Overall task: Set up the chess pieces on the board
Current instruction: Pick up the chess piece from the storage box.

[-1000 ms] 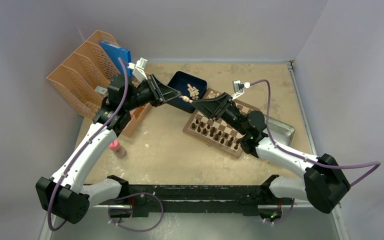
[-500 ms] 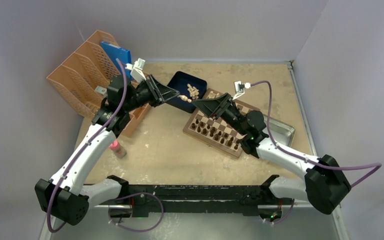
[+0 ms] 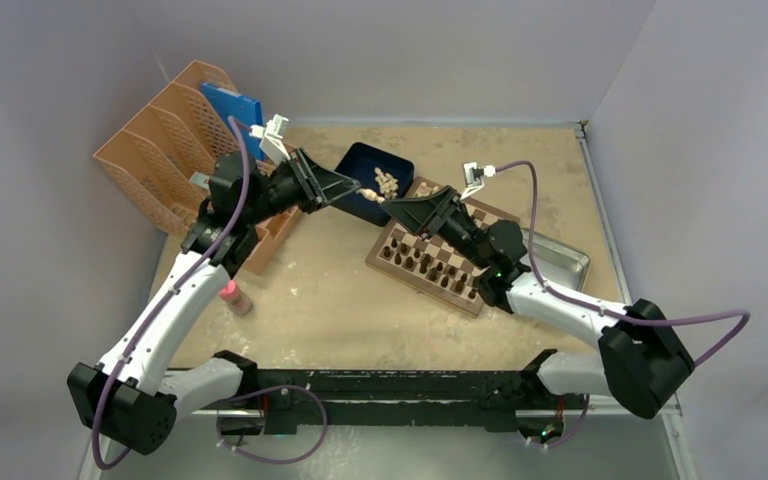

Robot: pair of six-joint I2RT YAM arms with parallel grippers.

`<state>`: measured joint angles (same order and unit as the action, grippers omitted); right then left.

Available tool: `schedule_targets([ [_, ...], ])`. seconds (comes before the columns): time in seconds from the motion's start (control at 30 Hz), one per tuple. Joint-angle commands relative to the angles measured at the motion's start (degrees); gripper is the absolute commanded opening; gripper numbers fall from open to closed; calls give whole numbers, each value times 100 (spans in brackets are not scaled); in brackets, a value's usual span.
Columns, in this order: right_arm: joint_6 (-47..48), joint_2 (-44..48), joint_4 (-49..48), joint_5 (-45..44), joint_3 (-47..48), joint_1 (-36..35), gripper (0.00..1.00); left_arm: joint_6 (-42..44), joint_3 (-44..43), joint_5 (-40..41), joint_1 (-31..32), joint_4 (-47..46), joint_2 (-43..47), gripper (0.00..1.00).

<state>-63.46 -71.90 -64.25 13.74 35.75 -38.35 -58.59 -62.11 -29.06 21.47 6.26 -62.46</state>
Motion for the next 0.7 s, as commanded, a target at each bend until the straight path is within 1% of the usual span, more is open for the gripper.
schedule_targets([
  [0.0, -95, -28, -715, 207, 106, -17, 50, -271, 143, -321, -29, -535, -6, 0],
  [0.13, -148, -22, -874, 197, 21, -15, 48, -320, 223, -355, -29, -731, 14, 0],
  [0.3, -185, -19, -977, 190, -9, -18, 39, -355, 277, -355, -29, -770, 48, 0],
  [0.5, -202, -56, -993, 200, -16, -15, 33, -364, 278, -340, -29, -791, 68, 0],
  [0.67, -221, -100, -891, 178, -11, -22, 32, -364, 278, -329, -29, -802, 75, 0],
])
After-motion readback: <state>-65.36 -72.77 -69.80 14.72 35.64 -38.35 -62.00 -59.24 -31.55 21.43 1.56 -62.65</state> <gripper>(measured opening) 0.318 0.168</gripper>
